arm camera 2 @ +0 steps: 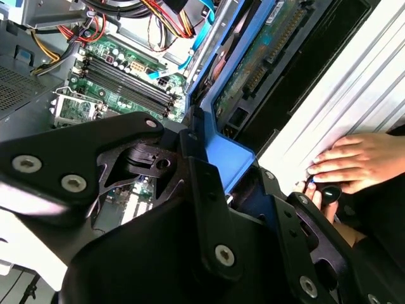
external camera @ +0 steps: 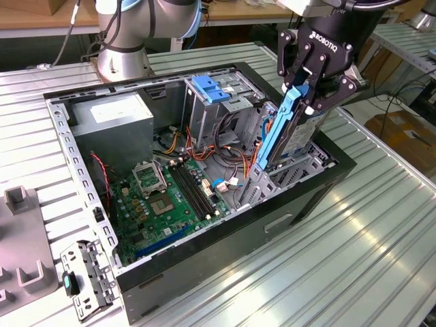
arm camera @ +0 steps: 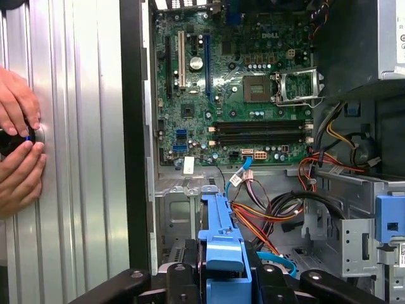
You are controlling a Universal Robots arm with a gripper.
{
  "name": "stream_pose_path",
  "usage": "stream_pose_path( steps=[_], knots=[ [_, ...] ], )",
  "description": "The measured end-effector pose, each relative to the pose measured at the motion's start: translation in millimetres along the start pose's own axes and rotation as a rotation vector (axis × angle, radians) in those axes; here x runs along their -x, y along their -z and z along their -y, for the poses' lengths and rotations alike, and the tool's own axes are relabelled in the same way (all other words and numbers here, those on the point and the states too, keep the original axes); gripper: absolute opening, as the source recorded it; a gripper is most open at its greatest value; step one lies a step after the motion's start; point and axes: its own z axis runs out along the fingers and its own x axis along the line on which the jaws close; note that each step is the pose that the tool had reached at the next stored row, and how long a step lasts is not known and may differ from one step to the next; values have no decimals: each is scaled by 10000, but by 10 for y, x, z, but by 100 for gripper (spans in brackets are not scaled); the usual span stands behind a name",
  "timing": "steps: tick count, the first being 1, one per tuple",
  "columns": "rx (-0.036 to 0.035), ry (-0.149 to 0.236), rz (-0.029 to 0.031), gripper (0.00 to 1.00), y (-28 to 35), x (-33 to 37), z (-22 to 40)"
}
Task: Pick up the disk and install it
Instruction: 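Insert the disk into the insertion slot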
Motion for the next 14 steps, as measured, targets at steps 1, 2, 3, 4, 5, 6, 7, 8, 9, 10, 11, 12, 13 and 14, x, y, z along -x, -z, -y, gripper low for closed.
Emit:
stream_pose_path(
  steps=[1,2,3,4,5,6,7,8,9,10,11,12,13,14],
  knots=[
    [1,0,-2,38,0,0,0],
    [1,0,1,38,-12,0,0],
    [1,0,1,45,-32,0,-1],
    [1,0,0,45,-50,1,-2],
    [1,2,0,45,-68,1,-2],
    [0,4,1,45,-87,2,-2],
    [1,11,2,45,-105,2,-3],
    [-1,14,2,45,-119,3,-3],
    [-2,33,1,45,-196,4,-5],
    [-3,48,2,45,-238,4,-6],
    [-3,76,1,30,-314,5,-8],
    [-4,103,4,12,-391,7,-10],
    [-4,113,4,11,-448,8,-11],
    [-4,114,6,11,-479,7,-12]
  ],
)
